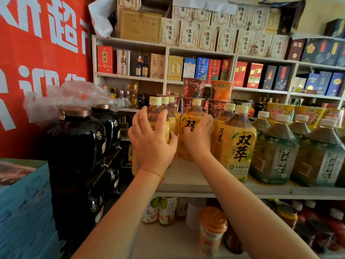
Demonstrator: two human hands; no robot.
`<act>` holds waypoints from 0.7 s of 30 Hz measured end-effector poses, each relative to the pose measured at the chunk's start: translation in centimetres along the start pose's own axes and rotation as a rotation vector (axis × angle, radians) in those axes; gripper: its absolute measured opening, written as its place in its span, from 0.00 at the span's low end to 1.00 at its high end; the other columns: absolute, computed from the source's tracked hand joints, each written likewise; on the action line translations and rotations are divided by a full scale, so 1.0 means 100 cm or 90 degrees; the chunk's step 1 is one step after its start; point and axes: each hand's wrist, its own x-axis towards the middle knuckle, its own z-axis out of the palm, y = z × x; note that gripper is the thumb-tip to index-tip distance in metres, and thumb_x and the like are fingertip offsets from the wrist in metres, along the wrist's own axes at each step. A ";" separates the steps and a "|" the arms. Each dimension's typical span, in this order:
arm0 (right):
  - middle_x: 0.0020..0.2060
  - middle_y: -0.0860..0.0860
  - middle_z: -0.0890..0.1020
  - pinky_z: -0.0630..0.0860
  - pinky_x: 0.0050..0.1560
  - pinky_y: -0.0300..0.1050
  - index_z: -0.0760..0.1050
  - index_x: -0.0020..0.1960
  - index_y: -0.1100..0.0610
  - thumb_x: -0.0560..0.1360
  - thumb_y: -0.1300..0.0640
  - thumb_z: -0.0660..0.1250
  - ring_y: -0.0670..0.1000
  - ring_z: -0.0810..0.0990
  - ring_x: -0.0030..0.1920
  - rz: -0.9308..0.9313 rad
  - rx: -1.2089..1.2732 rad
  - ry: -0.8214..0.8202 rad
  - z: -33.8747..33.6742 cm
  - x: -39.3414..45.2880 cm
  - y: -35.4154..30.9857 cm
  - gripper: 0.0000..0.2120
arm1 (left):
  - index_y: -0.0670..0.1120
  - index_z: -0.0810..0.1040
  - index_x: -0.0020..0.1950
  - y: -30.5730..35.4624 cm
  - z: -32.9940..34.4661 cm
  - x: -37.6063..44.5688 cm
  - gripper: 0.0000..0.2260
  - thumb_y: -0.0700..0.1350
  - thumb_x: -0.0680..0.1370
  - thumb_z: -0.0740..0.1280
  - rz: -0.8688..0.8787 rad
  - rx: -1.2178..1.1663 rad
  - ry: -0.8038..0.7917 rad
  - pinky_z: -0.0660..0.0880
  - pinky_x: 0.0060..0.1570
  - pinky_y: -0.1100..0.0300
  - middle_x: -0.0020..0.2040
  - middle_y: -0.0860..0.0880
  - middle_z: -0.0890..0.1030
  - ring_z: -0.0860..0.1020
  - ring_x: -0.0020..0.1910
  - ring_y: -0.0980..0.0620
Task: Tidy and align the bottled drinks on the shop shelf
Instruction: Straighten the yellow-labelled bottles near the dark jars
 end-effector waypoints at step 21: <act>0.59 0.61 0.74 0.78 0.51 0.57 0.73 0.66 0.52 0.83 0.47 0.56 0.62 0.76 0.54 -0.187 -0.347 0.050 0.010 0.055 -0.016 0.16 | 0.51 0.75 0.70 -0.003 0.000 -0.005 0.22 0.52 0.76 0.66 0.009 -0.016 0.020 0.70 0.63 0.38 0.72 0.37 0.69 0.67 0.72 0.36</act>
